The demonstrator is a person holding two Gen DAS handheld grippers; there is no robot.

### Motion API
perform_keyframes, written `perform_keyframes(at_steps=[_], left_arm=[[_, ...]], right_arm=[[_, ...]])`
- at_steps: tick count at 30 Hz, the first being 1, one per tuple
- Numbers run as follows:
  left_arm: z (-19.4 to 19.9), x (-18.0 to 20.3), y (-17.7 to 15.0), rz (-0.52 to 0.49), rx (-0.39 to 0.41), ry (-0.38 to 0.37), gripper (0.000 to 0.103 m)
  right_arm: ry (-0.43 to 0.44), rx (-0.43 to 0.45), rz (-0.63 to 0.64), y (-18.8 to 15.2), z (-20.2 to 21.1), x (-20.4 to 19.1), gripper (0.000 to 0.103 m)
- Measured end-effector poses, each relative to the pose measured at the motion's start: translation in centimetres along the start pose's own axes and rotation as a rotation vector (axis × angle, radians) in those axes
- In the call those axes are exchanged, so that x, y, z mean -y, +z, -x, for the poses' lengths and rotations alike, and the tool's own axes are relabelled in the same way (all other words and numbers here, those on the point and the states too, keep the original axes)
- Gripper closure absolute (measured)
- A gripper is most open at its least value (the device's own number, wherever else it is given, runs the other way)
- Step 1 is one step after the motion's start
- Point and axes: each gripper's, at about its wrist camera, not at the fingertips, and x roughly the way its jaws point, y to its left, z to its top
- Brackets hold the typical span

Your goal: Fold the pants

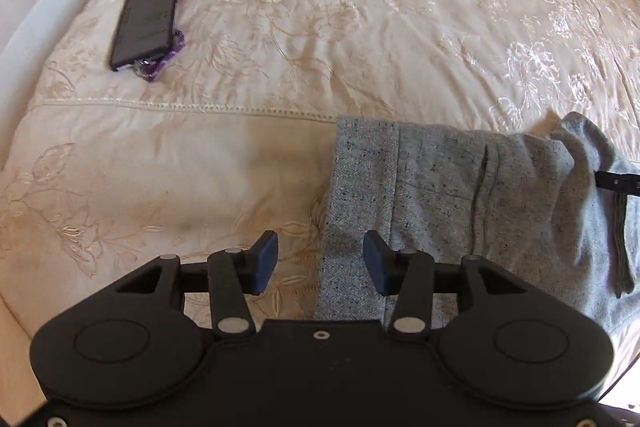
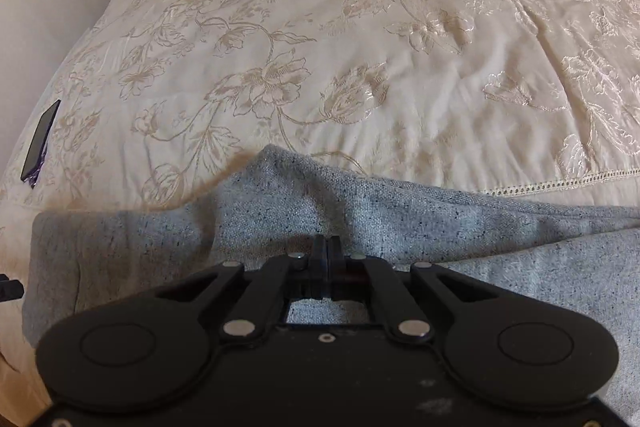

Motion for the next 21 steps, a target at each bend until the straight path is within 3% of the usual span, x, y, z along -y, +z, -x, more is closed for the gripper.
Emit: perform_keyframes(at_steps=[2,6,9,14,18,21], left_arm=[[-1.3,-0.2,-0.2,-0.041,-0.043,-0.054,0.049],[-2.8,0.2,-1.0,-0.088,-0.046,-0.065,0.046],[-2.9,-0.2,-1.0,-0.053,-0.05,-0.083,0.041],[-1.9,-1.8,-1.1,0.053,-0.071,-0.235,0.04],[-3.7,-1.1,-1.8,0.013,-0.127,-0.232,0.036],[-4.9,-1.1,-1.7,0.074,-0.122,-0.265,0.022]], right_arm=[[-0.008,-0.034,-0.014,-1.4,-0.6,-0.1,0.102],[-0.011,-0.064,-0.022,-5.3,0.4,-1.0,0.102],[-0.012,-0.084,-0.031,-8.5,1.9,-1.8,0.102],[-0.013,-0.102,-0.04,-12.1,3.7,-3.1,0.102],[-0.023,-0.102,-0.043,-12.7,3.8,-3.2,0.101],[-0.023,-0.111,-0.034,-12.3,3.3,-3.6,0.101]])
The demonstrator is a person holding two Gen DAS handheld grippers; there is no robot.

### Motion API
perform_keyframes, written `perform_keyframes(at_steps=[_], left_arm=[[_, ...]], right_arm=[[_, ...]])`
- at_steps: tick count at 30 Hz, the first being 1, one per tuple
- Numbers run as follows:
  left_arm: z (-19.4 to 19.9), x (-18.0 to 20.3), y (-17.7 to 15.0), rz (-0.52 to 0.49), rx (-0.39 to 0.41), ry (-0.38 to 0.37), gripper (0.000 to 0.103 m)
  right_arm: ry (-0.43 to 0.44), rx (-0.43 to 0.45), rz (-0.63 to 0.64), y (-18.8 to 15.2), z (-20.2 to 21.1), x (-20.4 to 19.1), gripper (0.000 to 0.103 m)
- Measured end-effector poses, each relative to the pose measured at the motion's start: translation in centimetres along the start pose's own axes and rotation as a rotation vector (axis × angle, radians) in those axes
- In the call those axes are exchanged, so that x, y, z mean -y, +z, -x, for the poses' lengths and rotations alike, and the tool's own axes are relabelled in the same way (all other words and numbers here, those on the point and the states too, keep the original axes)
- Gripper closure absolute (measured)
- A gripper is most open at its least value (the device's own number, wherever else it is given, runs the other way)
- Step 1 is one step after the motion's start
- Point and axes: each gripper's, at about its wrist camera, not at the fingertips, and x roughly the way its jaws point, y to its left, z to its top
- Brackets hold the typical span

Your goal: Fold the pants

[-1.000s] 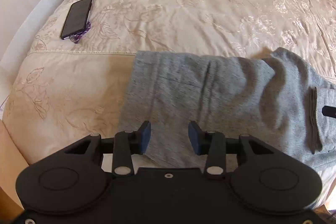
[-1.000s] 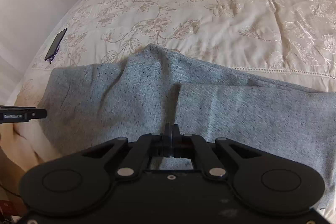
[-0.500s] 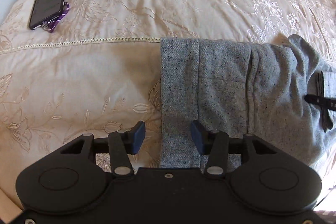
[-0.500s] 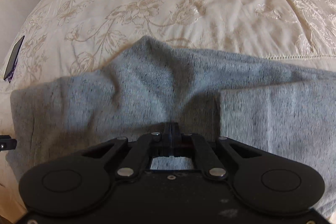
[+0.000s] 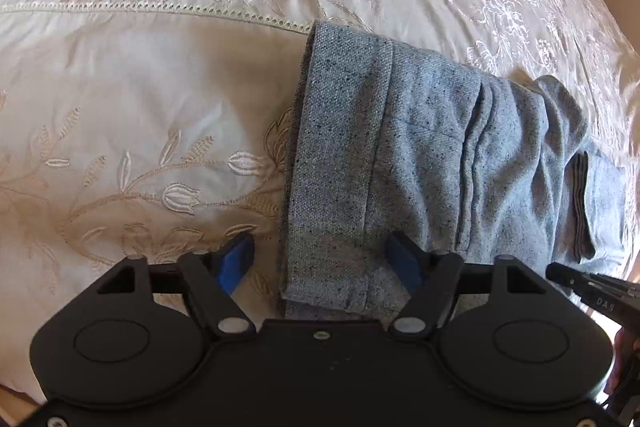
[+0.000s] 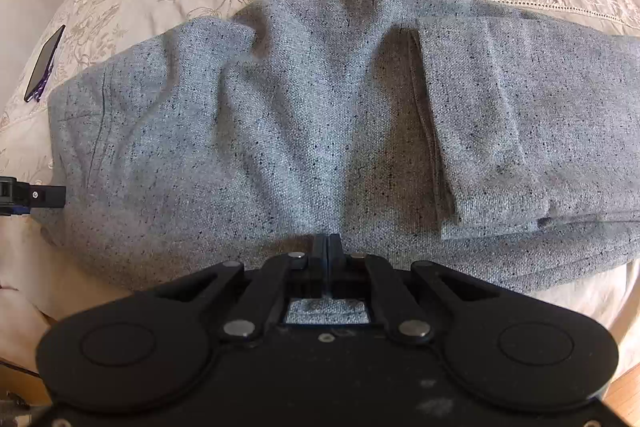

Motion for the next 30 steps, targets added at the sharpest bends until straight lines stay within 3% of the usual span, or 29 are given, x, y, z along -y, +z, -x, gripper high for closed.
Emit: perform_keyframes(at_steps=[2,4,7,8,11,14,19,22,25,27,30], left_arm=[[-1.0,0.0,0.3,0.056,0.007,-0.039,0.001],[-1.6,1.2,0.7,0.047,0.022,-0.07,0.003],[-1.2,2.9,0.9,0.022,0.033,-0.119,0.047],[-0.7,3.5,1.0,0.024,0.037,-0.117,0.055],[1.9,4.4,0.8,0.018,0.084,-0.139,0.061],[4.1,6.3,0.4,-0.034,0.116,-0.116,0.061],[6.1,8.9,0.4,-0.048,0.156,-0.086,0.062],[7.0,10.4,0.1,-0.054,0.181,-0.064,0.063],[7.6,12.6,-0.3,-0.051,0.186,-0.053,0.064],[8.3,14.8,-0.7,-0.073,0.203,-0.016,0.064],[9.4,19.2,-1.2,-0.124,0.242,0.022,0.064]], right_arm=[[0.0,0.003,0.017,0.1,-0.1,-0.1,0.101],[0.002,0.01,0.021,0.1,-0.2,-0.1,0.101],[0.005,0.012,0.019,0.0,-0.2,-0.3,0.101],[0.007,0.012,0.018,-0.4,0.1,-0.1,0.101],[0.021,0.003,0.01,-1.6,1.0,0.2,0.101],[0.046,-0.018,0.023,-2.1,3.0,0.6,0.1],[0.007,0.145,0.03,-1.0,6.1,1.2,0.098],[0.023,0.112,0.033,-1.0,4.5,1.9,0.098],[0.085,-0.025,0.055,-2.8,2.2,2.5,0.098],[0.109,-0.018,0.111,-3.7,2.8,2.8,0.098],[0.192,-0.011,0.083,-3.8,4.9,5.0,0.098]])
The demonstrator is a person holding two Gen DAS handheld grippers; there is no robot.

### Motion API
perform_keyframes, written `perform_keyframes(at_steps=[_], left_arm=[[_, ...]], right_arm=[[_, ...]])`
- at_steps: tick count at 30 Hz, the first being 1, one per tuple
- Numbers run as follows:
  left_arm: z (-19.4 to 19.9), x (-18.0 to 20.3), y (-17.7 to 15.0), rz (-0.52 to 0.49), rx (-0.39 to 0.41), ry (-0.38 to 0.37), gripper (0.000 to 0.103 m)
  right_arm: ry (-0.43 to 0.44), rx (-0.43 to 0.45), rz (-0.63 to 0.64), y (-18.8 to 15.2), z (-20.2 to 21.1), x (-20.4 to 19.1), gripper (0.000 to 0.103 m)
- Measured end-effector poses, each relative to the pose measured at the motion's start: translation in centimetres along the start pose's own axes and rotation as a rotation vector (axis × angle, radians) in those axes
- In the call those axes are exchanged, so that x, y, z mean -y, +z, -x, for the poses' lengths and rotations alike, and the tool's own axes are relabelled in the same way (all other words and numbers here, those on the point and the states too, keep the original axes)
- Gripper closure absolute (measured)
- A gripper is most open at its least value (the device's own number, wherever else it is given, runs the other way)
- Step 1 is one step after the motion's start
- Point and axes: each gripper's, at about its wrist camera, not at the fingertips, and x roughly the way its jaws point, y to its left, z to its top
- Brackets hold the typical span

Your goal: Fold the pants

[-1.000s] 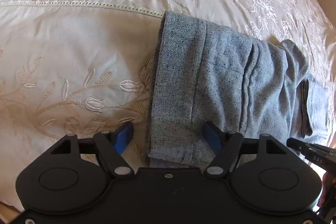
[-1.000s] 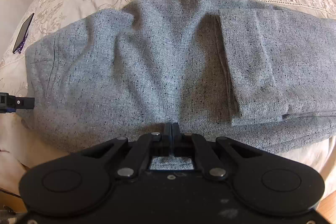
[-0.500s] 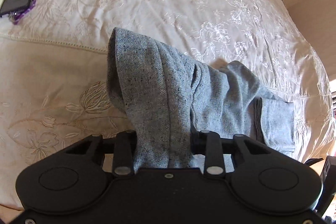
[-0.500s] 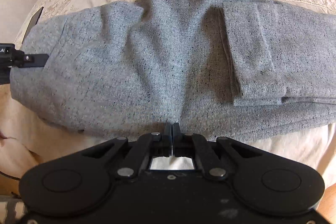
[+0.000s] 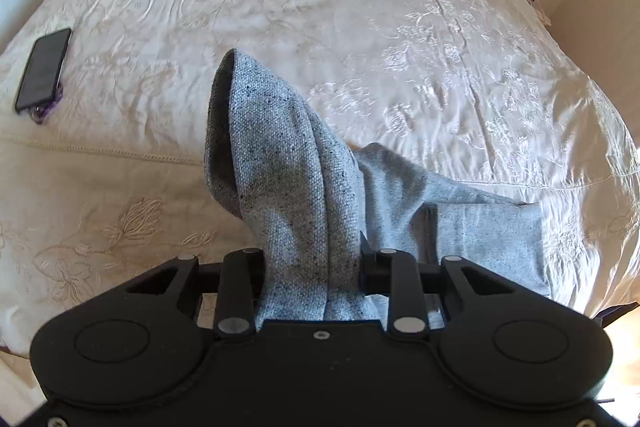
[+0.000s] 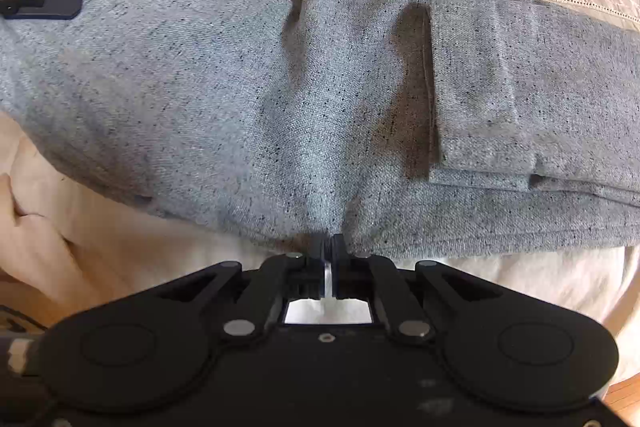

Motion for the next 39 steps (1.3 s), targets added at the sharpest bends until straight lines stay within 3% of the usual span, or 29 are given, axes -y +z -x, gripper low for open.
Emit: perform_keyframes(at_steps=[8,10,14,18,22,25,29,32,34,36,39], left_arm=[[-0.8,16.6,1.2,-0.14,0.039,0.085,0.065],[-2.4,20.9,1.1,-0.164,0.034,0.07,0.077],[-8.0,28.9,-0.4,-0.182,-0.01,0.035,0.076],[-11.8,33.9,-3.0,-0.232,-0.108,-0.088,0.075],[-10.1,33.8,-4.9,-0.313,-0.071,-0.03,0.067],[-10.3,31.2,-4.8,-0.315,-0.038,0.121,0.067],[-11.8,24.4,-4.0,-0.162,-0.083,0.279,0.067],[-13.8,19.9,-4.6,-0.073,-0.139,0.378,0.068],[-15.5,17.6,-5.3,-0.026,-0.194,0.397,0.068],[-17.5,15.9,-6.2,-0.006,-0.253,0.364,0.067],[-17.1,15.1,-6.1,0.031,-0.246,0.338,0.064]], right_arm=[[0.033,0.084,-0.088,-0.1,7.6,10.6,0.097],[0.014,0.091,-0.122,-0.3,8.9,13.8,0.097],[-0.045,0.099,-0.176,-1.1,11.3,20.4,0.097],[-0.111,0.111,-0.18,-1.4,12.9,25.1,0.094],[-0.139,0.144,-0.161,-0.6,14.2,27.7,0.085],[-0.133,0.203,-0.134,0.6,15.0,28.6,0.075],[-0.029,0.284,-0.085,3.9,13.4,28.1,0.065],[0.013,0.272,-0.048,6.4,11.5,27.9,0.064],[0.021,0.235,-0.029,7.8,10.1,28.0,0.063],[0.006,0.19,-0.007,8.9,8.7,28.2,0.063],[0.028,0.126,-0.011,10.2,6.8,29.3,0.061]])
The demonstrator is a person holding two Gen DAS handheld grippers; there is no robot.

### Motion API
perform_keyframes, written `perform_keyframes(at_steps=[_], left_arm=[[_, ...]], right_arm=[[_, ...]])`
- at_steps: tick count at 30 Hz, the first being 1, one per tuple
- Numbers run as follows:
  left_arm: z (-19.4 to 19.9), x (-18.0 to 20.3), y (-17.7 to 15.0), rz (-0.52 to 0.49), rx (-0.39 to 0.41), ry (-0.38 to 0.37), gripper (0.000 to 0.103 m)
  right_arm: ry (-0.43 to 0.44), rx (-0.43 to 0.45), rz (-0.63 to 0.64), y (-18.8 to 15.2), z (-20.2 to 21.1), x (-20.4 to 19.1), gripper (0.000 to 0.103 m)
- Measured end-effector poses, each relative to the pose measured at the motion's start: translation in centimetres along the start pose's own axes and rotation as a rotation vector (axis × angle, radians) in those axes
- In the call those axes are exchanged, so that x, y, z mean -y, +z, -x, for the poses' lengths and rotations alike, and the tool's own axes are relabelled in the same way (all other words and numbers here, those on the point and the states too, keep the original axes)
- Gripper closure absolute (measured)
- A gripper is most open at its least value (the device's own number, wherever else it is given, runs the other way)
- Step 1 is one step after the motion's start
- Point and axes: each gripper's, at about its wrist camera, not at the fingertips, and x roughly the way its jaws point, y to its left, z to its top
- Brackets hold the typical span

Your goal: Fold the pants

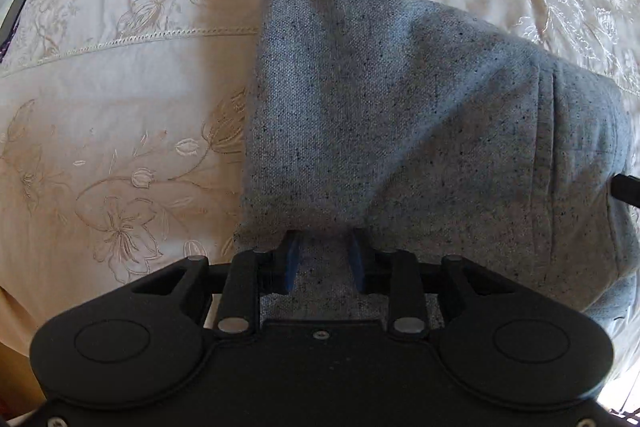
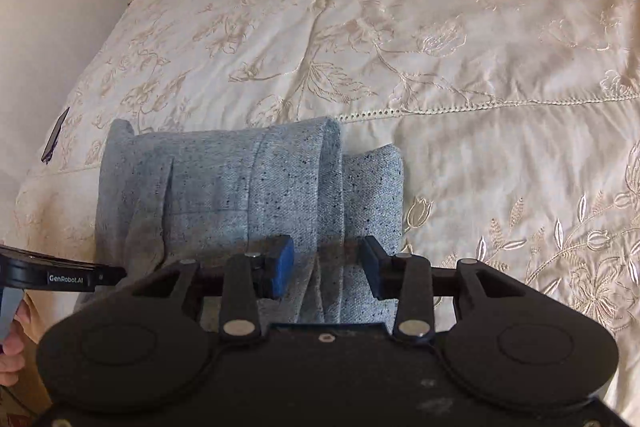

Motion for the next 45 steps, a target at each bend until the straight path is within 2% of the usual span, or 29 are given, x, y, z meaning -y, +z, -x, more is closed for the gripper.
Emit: perform_keyframes(at_steps=[4,7,10,12,13,18,21,24,25,26,27,28,29,32,35,37,38,39,42,45], left_arm=[[3.0,-1.6,-0.7,0.039,0.063,-0.044,0.064],[4.4,-2.8,-1.8,0.043,0.078,-0.024,0.064],[5.3,-3.8,-2.9,0.035,0.085,-0.015,0.065],[5.3,-4.3,-3.1,0.022,0.079,-0.011,0.065],[5.3,-4.4,-3.1,0.019,0.077,-0.011,0.065],[6.5,-5.0,-2.6,0.012,0.103,-0.06,0.065],[6.7,-4.3,-1.7,-0.021,0.132,-0.082,0.065],[6.5,-2.7,-0.3,-0.074,0.148,-0.095,0.065],[6.5,-2.1,0.2,-0.092,0.154,-0.092,0.065],[6.5,-1.4,0.9,-0.107,0.169,-0.094,0.065],[6.5,-0.7,1.6,-0.118,0.188,-0.101,0.064],[6.4,-0.1,2.4,-0.128,0.209,-0.101,0.06],[6.0,0.7,3.3,-0.142,0.236,-0.094,0.058],[4.0,2.3,6.4,-0.156,0.259,-0.049,0.057],[-0.1,2.6,8.9,-0.138,0.181,0.012,0.055],[-2.5,2.3,9.5,-0.134,0.123,0.016,0.051],[-2.8,2.2,9.6,-0.131,0.128,0.013,0.048],[-2.6,2.2,9.6,-0.138,0.136,0.022,0.048],[0.0,2.1,9.1,-0.146,0.163,0.022,0.051],[3.6,1.4,5.8,-0.145,0.21,0.035,0.051]], right_arm=[[0.064,-0.037,-0.021,0.3,-0.3,0.9,0.059],[0.103,-0.071,-0.036,-0.2,-0.4,1.1,0.059],[0.12,-0.069,-0.037,-1.0,-0.4,0.9,0.059],[0.116,-0.076,-0.015,-1.2,-0.2,0.3,0.078],[0.092,-0.07,-0.009,-1.2,0.3,-0.1,0.094],[0.046,0.032,0.021,-1.1,5.7,-2.7,0.096],[-0.024,0.016,-0.015,-2.5,7.1,-2.6,0.096],[-0.186,-0.017,0.013,-3.8,6.0,-2.5,0.089],[-0.257,0.001,0.009,-3.7,6.4,-2.7,0.088],[-0.274,0.037,0.007,-3.5,6.8,-3.1,0.087],[-0.268,0.105,0.014,-3.2,7.6,-3.8,0.084],[-0.246,0.159,0.036,-2.8,8.0,-4.6,0.076],[-0.221,0.179,0.071,-2.2,7.9,-5.5,0.071],[-0.216,0.158,0.175,-0.2,5.0,-7.8,0.072],[-0.272,0.1,0.197,1.3,0.8,-7.8,0.072],[-0.289,0.053,0.19,1.9,-1.8,-6.8,0.07],[-0.294,0.062,0.2,2.0,-2.3,-6.6,0.07],[-0.303,0.088,0.225,2.1,-2.7,-6.7,0.068],[-0.324,0.078,0.256,2.6,-1.9,-7.7,0.067],[-0.292,0.137,0.234,1.4,1.6,-8.6,0.066]])
